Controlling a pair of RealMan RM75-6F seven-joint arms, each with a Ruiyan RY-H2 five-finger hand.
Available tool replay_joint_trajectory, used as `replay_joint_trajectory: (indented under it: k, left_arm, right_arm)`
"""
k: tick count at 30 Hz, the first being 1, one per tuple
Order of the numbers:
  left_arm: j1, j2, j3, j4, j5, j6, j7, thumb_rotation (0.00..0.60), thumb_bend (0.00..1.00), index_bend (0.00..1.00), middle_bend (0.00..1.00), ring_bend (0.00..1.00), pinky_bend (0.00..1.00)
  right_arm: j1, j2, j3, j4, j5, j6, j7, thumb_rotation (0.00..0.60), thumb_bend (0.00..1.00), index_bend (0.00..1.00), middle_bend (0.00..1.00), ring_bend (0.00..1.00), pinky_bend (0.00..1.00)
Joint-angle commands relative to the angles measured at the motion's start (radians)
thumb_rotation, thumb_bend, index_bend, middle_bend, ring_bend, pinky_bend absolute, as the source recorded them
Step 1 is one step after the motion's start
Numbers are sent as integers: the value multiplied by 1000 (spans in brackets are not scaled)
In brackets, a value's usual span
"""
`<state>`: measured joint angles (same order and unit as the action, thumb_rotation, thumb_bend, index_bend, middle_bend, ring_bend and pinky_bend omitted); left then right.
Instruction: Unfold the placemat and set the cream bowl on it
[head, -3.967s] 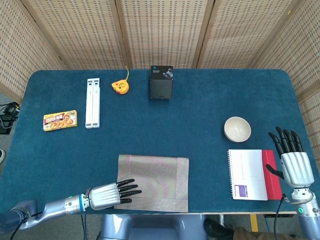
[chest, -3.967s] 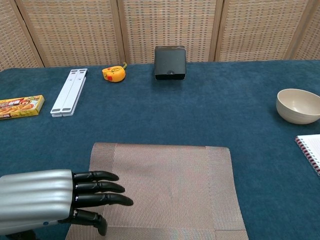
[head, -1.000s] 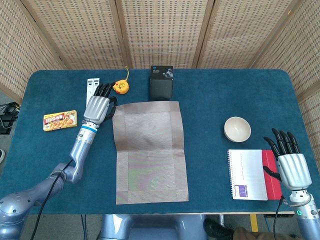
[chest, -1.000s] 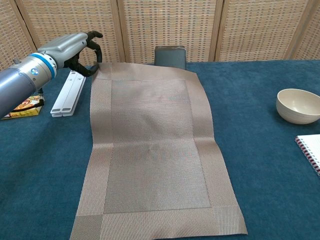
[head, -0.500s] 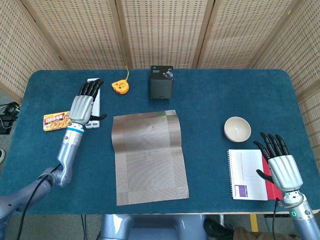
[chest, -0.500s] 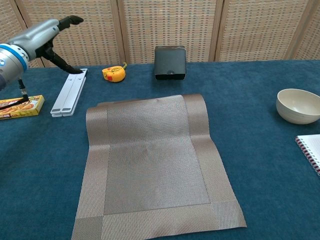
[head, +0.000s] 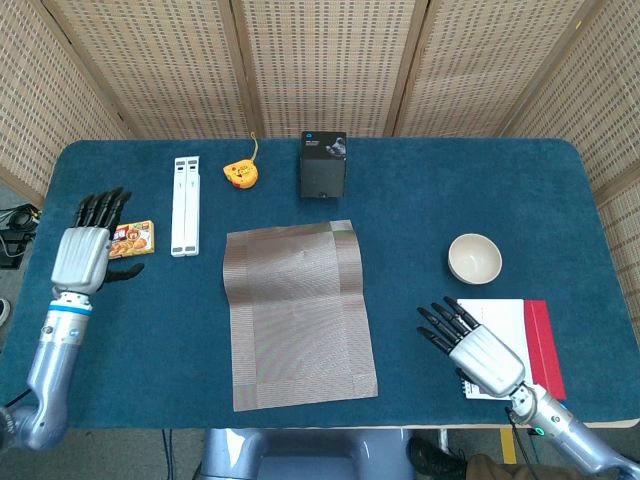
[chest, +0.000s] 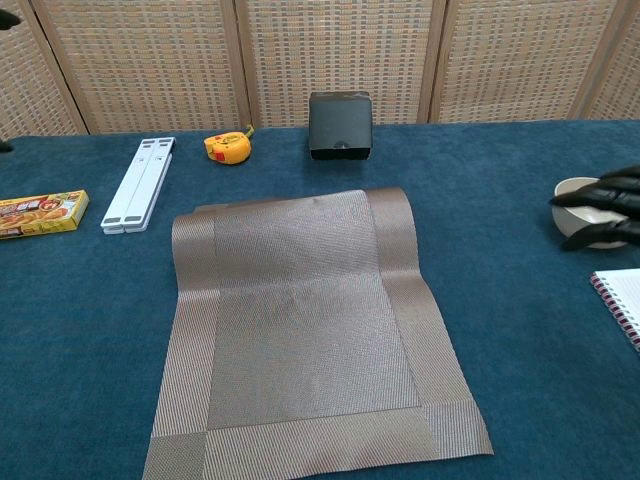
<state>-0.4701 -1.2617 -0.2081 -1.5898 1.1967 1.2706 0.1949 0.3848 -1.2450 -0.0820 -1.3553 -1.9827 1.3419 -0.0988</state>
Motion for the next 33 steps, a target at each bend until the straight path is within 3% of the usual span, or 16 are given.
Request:
replay_joint_trajectory:
  k: [1,13,33]
  left_arm:
    - [51,47,38,-62,-22,30,46,600,0,0,0,0,0]
    - [100,102,59,-135,27,68,31,600,0,0,0,0,0]
    - [104,117,45,-142,11,38,14,600,0,0,0,0,0]
  right_arm:
    - [69,-16,-25,-46,-53,-88,-54,600,0,193,0,0,0]
    - [160,-135,-54,-89,-67,-249,-113,600,0,210,0,0,0]
    - [210,-281,-60,11,-2,-293,-97,600,0,225,0,0,0]
